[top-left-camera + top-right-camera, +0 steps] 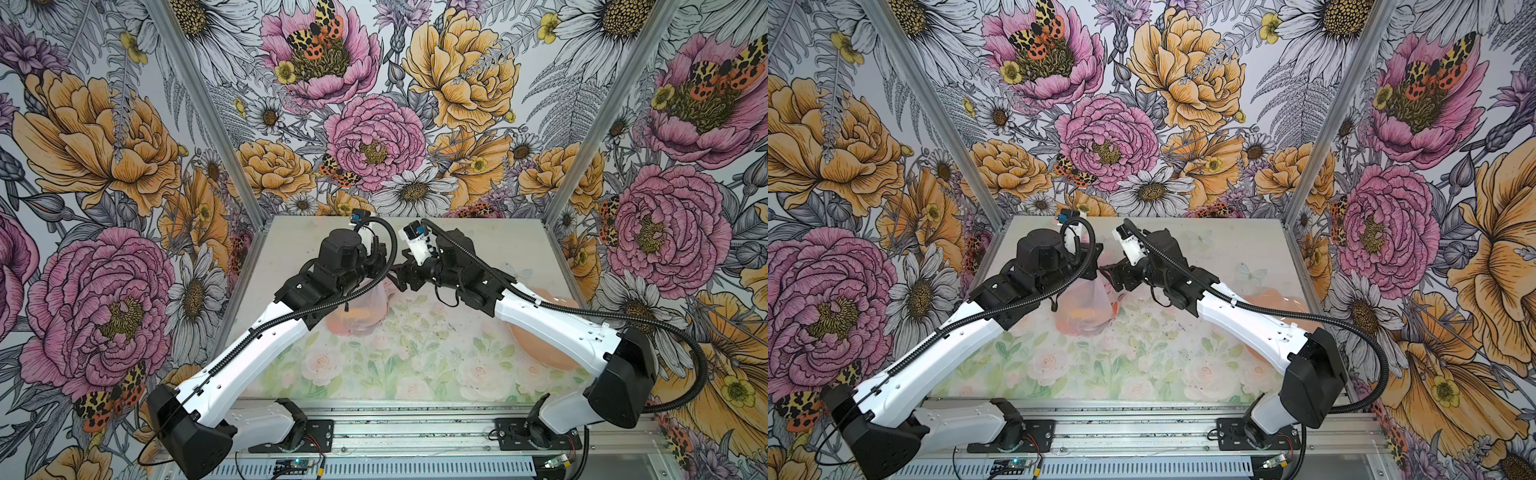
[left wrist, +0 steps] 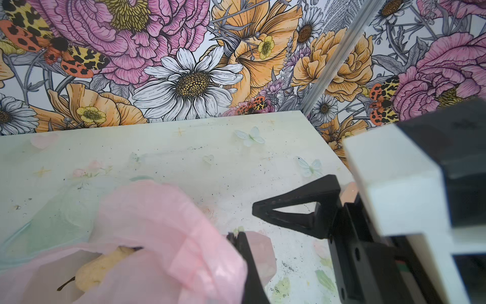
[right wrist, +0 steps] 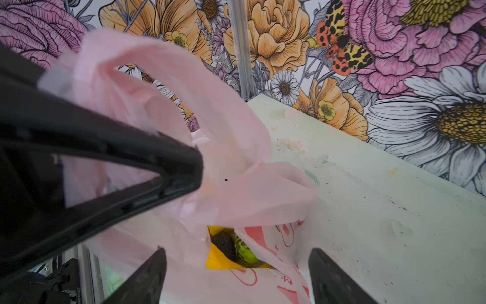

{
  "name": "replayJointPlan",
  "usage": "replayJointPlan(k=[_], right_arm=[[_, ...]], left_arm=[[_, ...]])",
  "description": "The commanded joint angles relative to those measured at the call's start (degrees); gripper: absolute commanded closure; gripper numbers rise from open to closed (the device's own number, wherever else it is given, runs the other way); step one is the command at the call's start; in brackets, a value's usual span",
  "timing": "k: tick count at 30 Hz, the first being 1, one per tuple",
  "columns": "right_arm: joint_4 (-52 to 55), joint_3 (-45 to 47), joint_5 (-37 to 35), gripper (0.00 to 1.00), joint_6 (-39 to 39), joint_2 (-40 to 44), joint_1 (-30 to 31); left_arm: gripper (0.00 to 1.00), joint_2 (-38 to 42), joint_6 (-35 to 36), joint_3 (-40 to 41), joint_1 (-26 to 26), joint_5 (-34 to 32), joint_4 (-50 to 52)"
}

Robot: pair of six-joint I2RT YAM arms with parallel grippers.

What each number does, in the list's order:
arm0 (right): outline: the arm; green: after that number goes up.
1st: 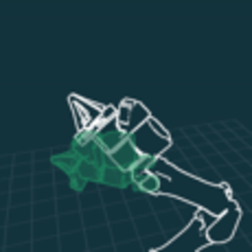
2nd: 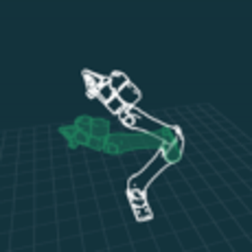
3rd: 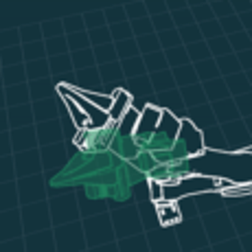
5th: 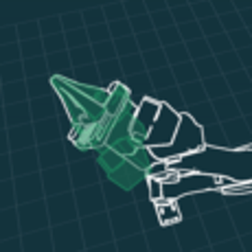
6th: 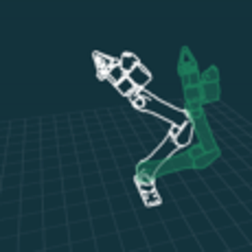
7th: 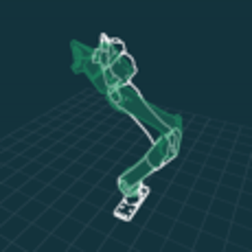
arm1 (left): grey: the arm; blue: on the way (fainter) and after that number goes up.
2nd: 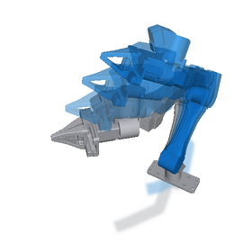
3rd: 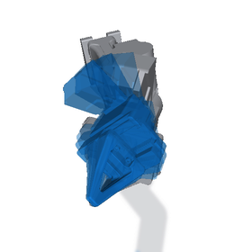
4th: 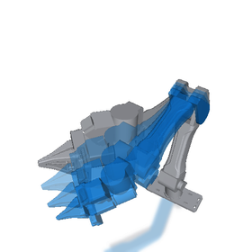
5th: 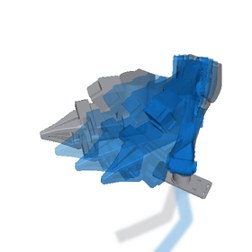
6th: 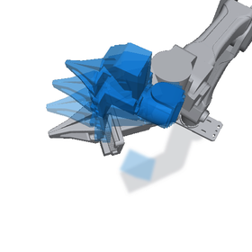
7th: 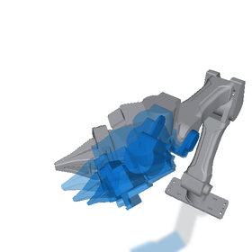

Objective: Take fruits out of the plastic bag
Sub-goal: Pick up the plastic bag from the center of the table.

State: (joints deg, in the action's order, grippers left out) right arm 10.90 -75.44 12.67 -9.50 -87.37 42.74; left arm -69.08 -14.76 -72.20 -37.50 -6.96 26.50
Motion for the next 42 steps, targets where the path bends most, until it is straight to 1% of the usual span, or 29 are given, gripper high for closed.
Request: replayJointPlan(k=[1, 4, 6, 9, 10, 12, 13, 14, 15, 16, 18, 20, 22, 25, 28, 31, 33, 36, 39, 42], right_arm=[[-0.85, -3.28, 0.55, 0.19, 1.51, -3.01, 0.31], [-2.40, -5.65, 0.29, 0.23, 1.27, -5.85, 0.47], [-3.11, -7.89, -0.90, 0.29, 0.73, -8.25, 0.54], [-4.02, -10.53, -2.71, 0.43, -0.03, -10.84, 0.46], [-4.13, -11.65, -3.13, 0.52, -0.30, -11.63, 0.45], [-4.17, -12.68, -4.60, 0.68, -0.89, -12.33, 0.37], [-4.22, -12.82, -5.27, 0.77, -1.10, -12.44, 0.28], [-4.30, -12.89, -6.22, 0.86, -1.55, -12.43, 0.07], [-4.30, -12.93, -7.14, 0.92, -1.92, -12.34, -0.02], [-4.39, -12.75, -8.20, 0.99, -2.40, -12.16, -0.20], [-4.48, -12.47, -10.27, 1.00, -3.80, -11.83, -0.69], [-4.40, -12.32, -11.59, 1.00, -5.37, -11.63, -1.35], [-4.30, -12.19, -12.57, 1.00, -7.75, -11.37, -2.38], [-4.39, -11.70, -12.51, 1.00, -11.06, -10.73, -4.17], [-4.35, -11.57, -12.67, 1.00, -12.08, -10.41, -5.18], [-4.30, -11.65, -12.83, 1.00, -14.03, -9.99, -6.83], [-4.30, -12.04, -12.67, 1.00, -15.73, -9.60, -8.43], [-4.30, -12.86, -12.47, 1.00, -18.39, -8.67, -11.00], [-4.22, -13.47, -12.14, 1.00, -19.29, -6.68, -12.15], [-3.89, -12.30, -12.05, 1.00, -19.53, -4.03, -11.98]], left_arm=[[1.00, 2.04, 0.76, 1.24, 0.97, 3.67, -1.09], [1.00, 2.94, 0.54, 2.13, 1.67, 5.13, -1.31], [1.00, 3.71, 0.01, 2.90, 2.45, 6.00, -1.61], [1.00, 4.91, -0.61, 4.28, 3.53, 6.31, -1.83], [1.00, 5.23, -0.86, 4.72, 4.00, 6.34, -1.72], [0.93, 5.99, -1.73, 5.55, 5.14, 6.18, -1.74], [0.88, 6.39, -2.46, 6.00, 5.85, 6.04, -1.78], [0.80, 6.73, -3.08, 6.37, 6.83, 5.96, -1.65], [0.73, 7.03, -3.92, 6.73, 7.69, 6.03, -1.69], [0.69, 7.20, -4.48, 7.00, 8.36, 6.15, -1.65], [0.59, 7.37, -5.46, 7.12, 9.56, 6.09, -1.55], [0.52, 7.15, -6.41, 6.91, 10.45, 5.64, -1.13], [0.51, 6.27, -7.82, 6.03, 11.51, 4.17, 0.43], [0.59, 4.85, -10.83, 5.38, 14.53, 3.26, 2.25], [0.66, 3.54, -12.26, 4.85, 17.75, 5.80, 2.26], [0.72, 1.97, -12.14, 3.05, 18.59, 6.00, 2.25], [0.77, 0.10, -11.88, 0.44, 19.32, 5.86, 2.31], [0.84, -4.54, -11.78, -5.93, 21.87, 5.97, 2.39], [0.89, -9.10, -12.09, -14.01, 25.35, 8.01, 2.68], [0.93, -11.22, -11.21, -21.21, 26.07, 8.63, 2.68]])
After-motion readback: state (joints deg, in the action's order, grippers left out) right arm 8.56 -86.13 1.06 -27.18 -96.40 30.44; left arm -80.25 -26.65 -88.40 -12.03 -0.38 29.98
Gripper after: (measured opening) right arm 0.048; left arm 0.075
